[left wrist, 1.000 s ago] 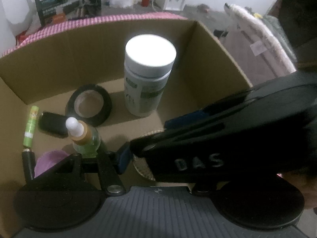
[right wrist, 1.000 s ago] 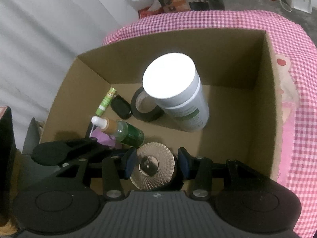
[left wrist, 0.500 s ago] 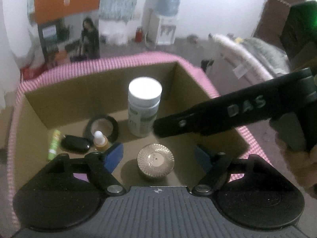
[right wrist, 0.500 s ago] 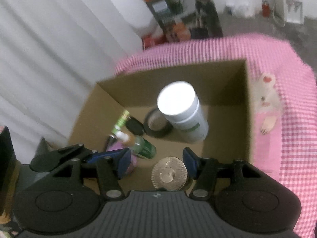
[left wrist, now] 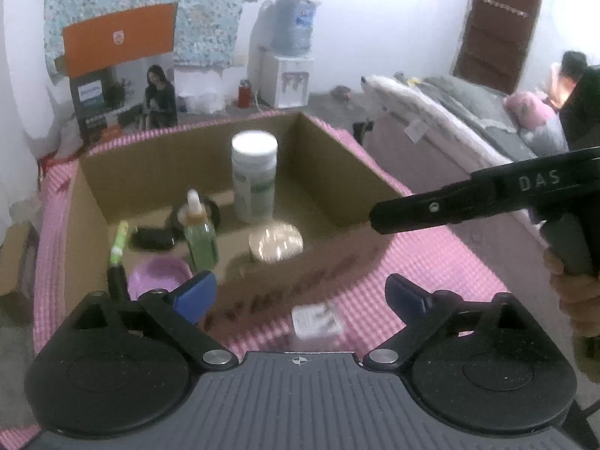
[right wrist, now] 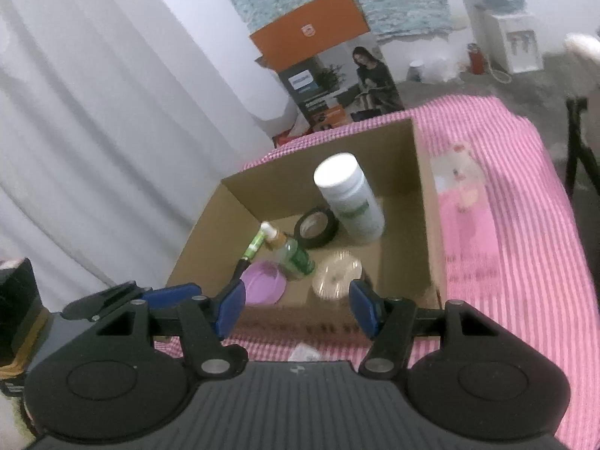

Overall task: Organize rigid objects
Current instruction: 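Withdraw the right gripper from the box toward the white charger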

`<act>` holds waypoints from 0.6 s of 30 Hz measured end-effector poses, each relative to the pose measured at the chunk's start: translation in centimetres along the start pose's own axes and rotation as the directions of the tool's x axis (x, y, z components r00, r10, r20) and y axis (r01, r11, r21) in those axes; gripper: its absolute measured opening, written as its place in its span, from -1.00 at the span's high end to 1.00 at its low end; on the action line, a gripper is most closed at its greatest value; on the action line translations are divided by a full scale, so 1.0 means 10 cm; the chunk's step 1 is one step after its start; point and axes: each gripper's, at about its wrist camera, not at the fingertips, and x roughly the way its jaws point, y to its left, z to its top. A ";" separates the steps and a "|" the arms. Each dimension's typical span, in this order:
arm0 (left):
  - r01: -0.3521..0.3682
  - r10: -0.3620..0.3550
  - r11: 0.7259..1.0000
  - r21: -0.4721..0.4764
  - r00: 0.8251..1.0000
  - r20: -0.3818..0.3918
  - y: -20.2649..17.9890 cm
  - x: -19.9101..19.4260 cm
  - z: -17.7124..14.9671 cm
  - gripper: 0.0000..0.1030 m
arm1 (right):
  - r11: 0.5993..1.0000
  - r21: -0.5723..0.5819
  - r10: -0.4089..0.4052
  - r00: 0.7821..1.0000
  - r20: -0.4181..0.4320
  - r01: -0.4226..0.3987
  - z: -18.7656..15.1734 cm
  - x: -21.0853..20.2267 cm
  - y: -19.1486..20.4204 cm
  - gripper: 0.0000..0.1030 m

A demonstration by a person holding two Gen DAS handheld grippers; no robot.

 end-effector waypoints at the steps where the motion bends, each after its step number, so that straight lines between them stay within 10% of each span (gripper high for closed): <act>1: 0.003 -0.003 1.000 0.002 1.000 -0.007 -0.01 0.02 -0.04 -0.89 | 1.000 0.018 0.002 1.000 0.004 -0.002 -0.08 -0.04 -0.01 -0.24; 18: -0.073 0.079 0.994 0.082 0.994 -0.072 -0.15 0.58 -0.45 -0.63 | 0.967 0.254 0.023 0.999 -0.032 -0.014 -0.73 0.35 -0.34 -0.23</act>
